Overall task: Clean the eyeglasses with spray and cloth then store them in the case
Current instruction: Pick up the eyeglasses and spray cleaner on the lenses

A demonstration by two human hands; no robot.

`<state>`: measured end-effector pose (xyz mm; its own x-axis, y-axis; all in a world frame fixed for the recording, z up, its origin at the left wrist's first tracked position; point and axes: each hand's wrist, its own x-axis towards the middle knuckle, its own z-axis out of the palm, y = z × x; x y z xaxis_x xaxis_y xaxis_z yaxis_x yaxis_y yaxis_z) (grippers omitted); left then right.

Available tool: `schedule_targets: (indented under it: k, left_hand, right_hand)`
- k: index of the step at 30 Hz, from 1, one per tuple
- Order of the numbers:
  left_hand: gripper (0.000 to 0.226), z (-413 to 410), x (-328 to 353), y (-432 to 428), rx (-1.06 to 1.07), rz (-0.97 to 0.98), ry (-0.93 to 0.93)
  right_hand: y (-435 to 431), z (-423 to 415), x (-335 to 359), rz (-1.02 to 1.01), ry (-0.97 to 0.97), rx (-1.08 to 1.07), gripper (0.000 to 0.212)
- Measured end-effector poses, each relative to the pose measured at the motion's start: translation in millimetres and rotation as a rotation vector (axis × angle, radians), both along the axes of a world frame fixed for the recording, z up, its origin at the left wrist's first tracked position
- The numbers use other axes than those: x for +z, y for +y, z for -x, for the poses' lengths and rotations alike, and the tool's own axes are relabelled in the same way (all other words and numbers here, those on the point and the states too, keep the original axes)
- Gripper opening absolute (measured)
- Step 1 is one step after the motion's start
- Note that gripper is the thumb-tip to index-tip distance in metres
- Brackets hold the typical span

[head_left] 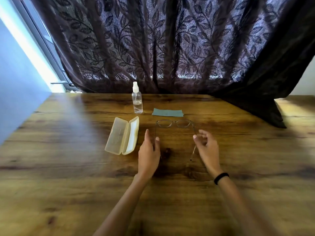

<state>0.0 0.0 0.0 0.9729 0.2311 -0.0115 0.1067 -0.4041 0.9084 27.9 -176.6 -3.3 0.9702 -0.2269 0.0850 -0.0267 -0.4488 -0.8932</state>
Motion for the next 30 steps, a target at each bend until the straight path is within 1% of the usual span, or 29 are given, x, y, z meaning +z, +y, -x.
schedule_targets:
  k: [1, 3, 5, 7, 11, 16, 18, 20, 25, 30]
  left_hand:
    - [0.053, -6, -1, 1, 0.038, 0.159, 0.054]
    - [0.045, -12, 3, 2, 0.058, 0.379, 0.164]
    - [0.038, -17, 9, 2, 0.070, 0.538, 0.255]
    - [0.035, -18, 12, 4, 0.065, 0.596, 0.291]
    - [0.027, -15, 14, 9, 0.062, 0.609, 0.319]
    - [0.021, -7, 11, 16, -0.002, 0.743, 0.328]
    - [0.019, -7, 9, 17, -0.007, 0.738, 0.313]
    - [0.016, -8, 7, 15, -0.009, 0.680, 0.295]
    - [0.020, -11, 1, 13, -0.052, 0.447, 0.243]
    - [0.022, -12, -2, 12, -0.063, 0.281, 0.165]
  right_hand:
    - [-1, -4, 2, -0.073, 0.026, -0.022, 0.037]
    - [-3, -9, 6, -0.183, 0.108, -0.034, 0.031]
    - [-2, -12, 9, -0.312, 0.196, 0.003, 0.024]
    - [-2, -13, 13, -0.381, 0.230, 0.022, 0.019]
    - [-9, -10, 16, -0.429, 0.247, 0.037, 0.019]
    - [-20, 0, 16, -0.492, 0.248, 0.077, 0.018]
    - [-22, 2, 14, -0.480, 0.265, 0.081, 0.019]
    - [-23, 3, 11, -0.466, 0.270, 0.076, 0.020]
    - [-29, 2, 8, -0.446, 0.262, 0.083, 0.018]
    - [-35, 1, 6, -0.398, 0.254, 0.078, 0.019]
